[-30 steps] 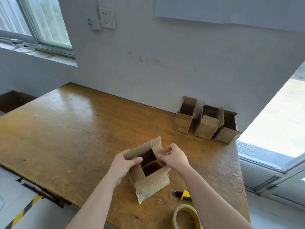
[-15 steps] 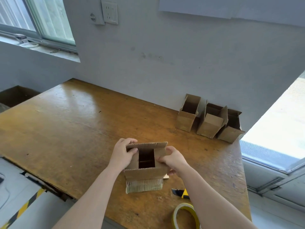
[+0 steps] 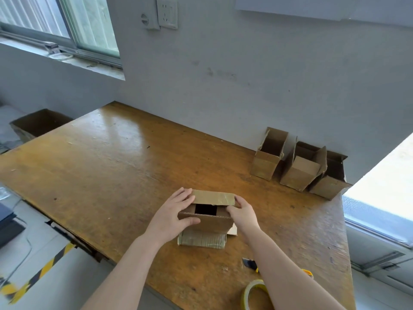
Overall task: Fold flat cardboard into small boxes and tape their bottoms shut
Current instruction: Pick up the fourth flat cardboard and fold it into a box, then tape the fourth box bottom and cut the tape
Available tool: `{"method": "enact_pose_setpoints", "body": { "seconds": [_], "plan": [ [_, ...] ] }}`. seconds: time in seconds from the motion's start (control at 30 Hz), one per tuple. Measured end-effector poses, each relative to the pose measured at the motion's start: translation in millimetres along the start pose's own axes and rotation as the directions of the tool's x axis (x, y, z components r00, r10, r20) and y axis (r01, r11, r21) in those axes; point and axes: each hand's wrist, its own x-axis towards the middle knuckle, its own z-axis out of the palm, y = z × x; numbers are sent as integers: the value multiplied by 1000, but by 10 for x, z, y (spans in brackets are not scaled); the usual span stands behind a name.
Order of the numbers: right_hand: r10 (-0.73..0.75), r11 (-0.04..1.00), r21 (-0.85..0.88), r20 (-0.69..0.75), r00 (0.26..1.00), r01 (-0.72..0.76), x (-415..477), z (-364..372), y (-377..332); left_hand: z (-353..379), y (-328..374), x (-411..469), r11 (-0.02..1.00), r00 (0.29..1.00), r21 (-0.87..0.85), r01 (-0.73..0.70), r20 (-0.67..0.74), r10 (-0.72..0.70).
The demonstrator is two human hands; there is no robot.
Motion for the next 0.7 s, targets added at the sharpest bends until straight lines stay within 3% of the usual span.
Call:
{"method": "enact_pose_setpoints", "body": {
  "seconds": [0.07, 0.13, 0.23, 0.33, 0.4, 0.5, 0.63, 0.7],
  "plan": [
    [-38, 982, 184, 4, 999, 36, -31, 3, 28, -6, -16, 42, 1000, 1000, -3, -2, 18, 2],
    [-82, 963, 260, 51, 995, 66, -79, 0, 43, -19, -32, 95, 1000, 1000, -11, -3, 28, 4],
    [-172, 975, 164, 117, 978, 152, -96, 6, 63, -20, -36, 186, 997, 999, -76, 26, -20, -27],
    [-240, 968, -63, 28, 970, 242, -47, -12, 62, -15, -8, 279, 979, 986, -191, 70, -136, -97],
    [-264, 959, -109, -24, 964, 260, -11, -17, 67, 23, 7, 323, 977, 981, -196, 86, -154, -117],
    [-238, 959, -167, -43, 970, 228, 37, 15, 96, 132, -21, 308, 992, 979, -75, 101, -169, -112],
    [-216, 962, -194, -100, 971, 194, 81, 55, 143, 306, -25, 215, 985, 974, 168, 35, -226, 4],
    [-189, 966, -198, -100, 977, 167, 120, 51, 134, 384, 16, 219, 962, 982, 270, 30, -185, 21]
  ]
}}
